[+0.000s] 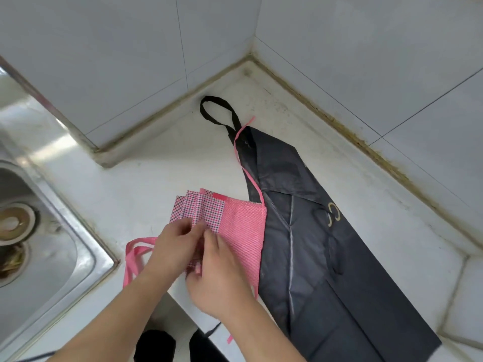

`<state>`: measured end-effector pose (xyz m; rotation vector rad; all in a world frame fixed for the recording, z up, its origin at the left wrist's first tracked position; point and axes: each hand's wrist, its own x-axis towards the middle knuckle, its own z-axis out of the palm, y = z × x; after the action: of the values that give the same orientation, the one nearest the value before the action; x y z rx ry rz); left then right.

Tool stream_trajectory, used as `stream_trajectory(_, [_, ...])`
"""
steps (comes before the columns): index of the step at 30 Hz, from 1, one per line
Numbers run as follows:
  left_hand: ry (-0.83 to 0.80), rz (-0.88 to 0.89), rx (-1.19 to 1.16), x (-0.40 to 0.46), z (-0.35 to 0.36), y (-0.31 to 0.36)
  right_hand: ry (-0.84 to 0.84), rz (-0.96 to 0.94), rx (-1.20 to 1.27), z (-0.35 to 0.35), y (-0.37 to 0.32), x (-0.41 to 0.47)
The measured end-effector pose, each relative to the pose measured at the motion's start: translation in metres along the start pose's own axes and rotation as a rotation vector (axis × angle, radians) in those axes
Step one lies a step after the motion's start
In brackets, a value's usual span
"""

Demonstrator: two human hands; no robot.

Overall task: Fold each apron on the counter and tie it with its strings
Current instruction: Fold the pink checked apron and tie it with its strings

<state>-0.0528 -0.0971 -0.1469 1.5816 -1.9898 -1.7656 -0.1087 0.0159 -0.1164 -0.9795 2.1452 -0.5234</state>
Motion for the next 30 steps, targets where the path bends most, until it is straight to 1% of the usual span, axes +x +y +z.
stream_trajectory(1, [0.091, 0.047, 0.197, 0.004, -0.001, -0.004, -0.020, -0.009, 0.011, 0.002, 0.002, -0.002])
stream_trajectory(2, [0.169, 0.092, 0.376, 0.008, -0.002, -0.006, 0.008, -0.018, 0.003, 0.004, 0.006, -0.005])
stream_trajectory(3, [0.215, 0.126, 0.508, 0.009, -0.003, -0.009, 0.060, -0.008, -0.009, 0.004, 0.011, -0.008])
stream_trajectory(4, [0.230, 0.139, 0.585, 0.010, -0.005, -0.008, 0.133, 0.015, -0.011, 0.005, 0.020, -0.010])
stream_trajectory(6, [0.223, 0.163, 0.627, 0.013, -0.007, -0.013, 0.272, 0.139, -0.022, 0.002, 0.036, -0.011])
stream_trajectory(8, [0.249, 0.218, 0.643, 0.018, -0.010, -0.023, 0.333, 0.287, -0.030, -0.003, 0.049, -0.009])
stream_trajectory(11, [0.296, 0.277, 0.703, 0.023, -0.014, -0.032, 0.307, 0.393, 0.000, -0.006, 0.061, -0.003])
stream_trajectory(16, [0.315, 0.274, 0.696, 0.021, -0.017, -0.028, 0.286, 0.408, 0.125, -0.011, 0.070, 0.002])
stream_trajectory(18, [0.354, 0.368, 0.730, 0.014, -0.013, -0.022, 0.273, 0.463, 0.180, -0.019, 0.070, -0.004])
stream_trajectory(19, [0.335, 0.462, 0.756, 0.009, -0.010, -0.019, 0.259, 0.503, 0.206, -0.023, 0.068, -0.009])
stream_trajectory(20, [0.265, 0.577, 0.775, 0.006, -0.006, -0.018, 0.245, 0.527, 0.235, -0.025, 0.067, -0.014])
stream_trajectory(21, [0.159, 0.672, 0.790, 0.004, 0.000, -0.021, 0.206, 0.560, 0.243, -0.025, 0.065, -0.020])
stream_trajectory(22, [0.042, 0.711, 0.812, 0.003, 0.006, -0.027, 0.160, 0.579, 0.250, -0.021, 0.064, -0.026])
stream_trajectory(23, [-0.048, 0.697, 0.856, 0.003, 0.013, -0.034, 0.110, 0.601, 0.247, -0.016, 0.060, -0.031])
stream_trajectory(25, [-0.116, 0.632, 0.981, 0.004, 0.023, -0.051, 0.073, 0.624, 0.281, -0.002, 0.056, -0.040])
stream_trajectory(27, [-0.112, 0.624, 1.058, 0.005, 0.028, -0.064, 0.099, 0.638, 0.363, 0.010, 0.057, -0.045])
stream_trajectory(30, [-0.090, 0.650, 1.075, 0.005, 0.029, -0.066, 0.128, 0.645, 0.452, 0.021, 0.064, -0.053])
